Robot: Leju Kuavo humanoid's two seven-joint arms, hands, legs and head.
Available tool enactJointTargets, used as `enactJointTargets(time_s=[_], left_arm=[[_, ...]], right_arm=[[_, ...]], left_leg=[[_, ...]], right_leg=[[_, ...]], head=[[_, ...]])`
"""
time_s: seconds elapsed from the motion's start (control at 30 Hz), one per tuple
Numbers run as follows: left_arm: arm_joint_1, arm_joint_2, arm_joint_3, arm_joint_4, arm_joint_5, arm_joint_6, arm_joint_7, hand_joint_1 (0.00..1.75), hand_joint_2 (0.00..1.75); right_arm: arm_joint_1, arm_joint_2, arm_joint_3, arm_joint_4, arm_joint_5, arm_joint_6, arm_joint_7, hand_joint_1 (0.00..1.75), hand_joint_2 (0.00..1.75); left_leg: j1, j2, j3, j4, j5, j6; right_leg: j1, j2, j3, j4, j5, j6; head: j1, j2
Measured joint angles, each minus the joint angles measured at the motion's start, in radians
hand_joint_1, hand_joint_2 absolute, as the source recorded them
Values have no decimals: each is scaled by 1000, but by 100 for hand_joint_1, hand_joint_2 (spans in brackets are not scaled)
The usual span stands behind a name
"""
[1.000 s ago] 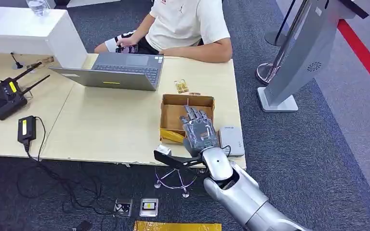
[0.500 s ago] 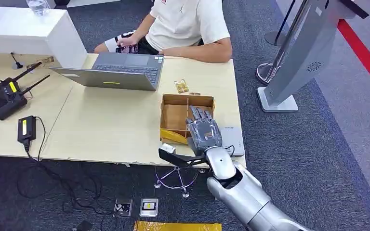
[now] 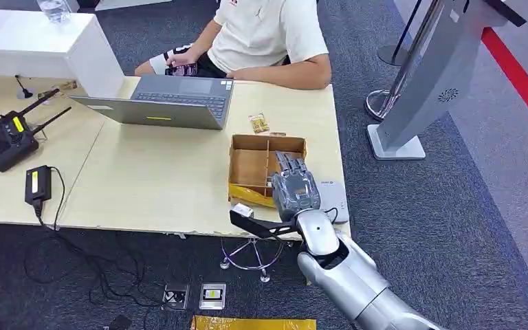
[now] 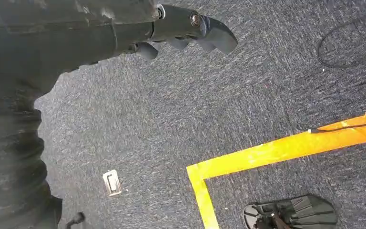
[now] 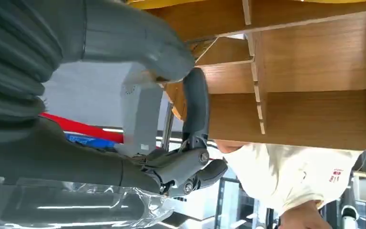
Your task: Pass the card to the sensor for recognition and then transmit it.
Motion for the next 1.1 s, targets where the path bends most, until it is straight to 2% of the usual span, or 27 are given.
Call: enactJointTargets(time_s=[0.2, 0.3, 0.4, 0.5, 0.57, 0.7, 0.9, 1.1], left_arm=[[0, 0, 0, 0, 0, 0, 0, 0, 175], [0, 0, 0, 0, 0, 0, 0, 0, 175], [0, 0, 0, 0, 0, 1, 0, 0, 175], [0, 0, 0, 0, 0, 1, 0, 0, 175], [0, 0, 0, 0, 0, 1, 0, 0, 175], [0, 0, 0, 0, 0, 1, 0, 0, 175], [0, 0, 0, 0, 0, 1, 0, 0, 175], [1, 0, 0, 0, -4, 0, -2, 0, 175]], right_arm=[[0, 0, 0, 0, 0, 0, 0, 164, 175], [0, 0, 0, 0, 0, 5, 0, 159, 175], [0, 0, 0, 0, -2, 8, 3, 166, 175], [0, 0, 0, 0, -3, 10, 6, 166, 175], [0, -1, 0, 0, -3, 9, 8, 175, 175], [0, -2, 0, -6, 2, -5, 9, 175, 175], [1, -11, -14, -78, 39, -39, 26, 175, 175], [10, -26, -40, -184, 73, -34, 41, 175, 175]], left_leg=[[0, 0, 0, 0, 0, 0], [0, 0, 0, 0, 0, 0], [0, 0, 0, 0, 0, 0], [0, 0, 0, 0, 0, 0], [0, 0, 0, 0, 0, 0], [0, 0, 0, 0, 0, 0], [0, 0, 0, 0, 0, 0], [0, 0, 0, 0, 0, 0]], right_leg=[[0, 0, 0, 0, 0, 0], [0, 0, 0, 0, 0, 0], [0, 0, 0, 0, 0, 0], [0, 0, 0, 0, 0, 0], [0, 0, 0, 0, 0, 0], [0, 0, 0, 0, 0, 0], [0, 0, 0, 0, 0, 0], [0, 0, 0, 0, 0, 0]], head=[[0, 0], [0, 0], [0, 0], [0, 0], [0, 0], [0, 0], [0, 0], [0, 0]])
